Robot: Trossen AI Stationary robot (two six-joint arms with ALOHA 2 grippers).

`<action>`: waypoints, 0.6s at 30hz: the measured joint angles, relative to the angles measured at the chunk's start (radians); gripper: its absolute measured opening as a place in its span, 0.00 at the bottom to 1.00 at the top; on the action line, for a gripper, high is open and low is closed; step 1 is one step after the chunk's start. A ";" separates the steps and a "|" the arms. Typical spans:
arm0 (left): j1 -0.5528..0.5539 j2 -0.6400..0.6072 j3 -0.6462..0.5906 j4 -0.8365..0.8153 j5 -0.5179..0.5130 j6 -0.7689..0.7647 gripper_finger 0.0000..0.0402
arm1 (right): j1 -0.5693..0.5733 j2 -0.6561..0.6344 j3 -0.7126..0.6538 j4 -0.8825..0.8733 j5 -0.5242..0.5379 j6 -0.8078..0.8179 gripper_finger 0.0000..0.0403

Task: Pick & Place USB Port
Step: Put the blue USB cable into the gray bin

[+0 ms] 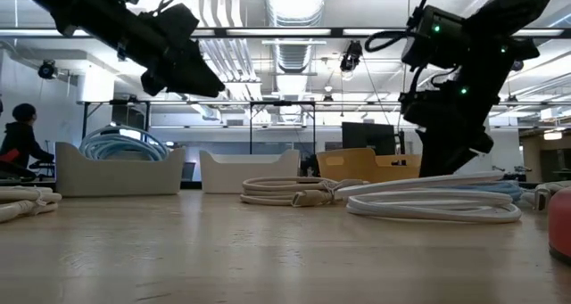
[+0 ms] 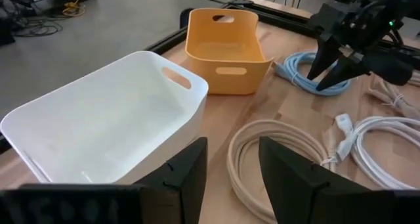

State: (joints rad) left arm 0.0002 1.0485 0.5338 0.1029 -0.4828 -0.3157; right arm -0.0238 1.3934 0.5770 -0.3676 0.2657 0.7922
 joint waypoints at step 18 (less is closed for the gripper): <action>0.000 -0.001 0.000 0.002 0.000 -0.002 0.38 | 0.000 -0.045 0.040 -0.145 -0.004 0.048 0.34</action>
State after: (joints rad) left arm 0.0002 1.0477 0.5335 0.1046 -0.4829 -0.3176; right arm -0.0238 1.3483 0.6168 -0.5124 0.2620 0.8406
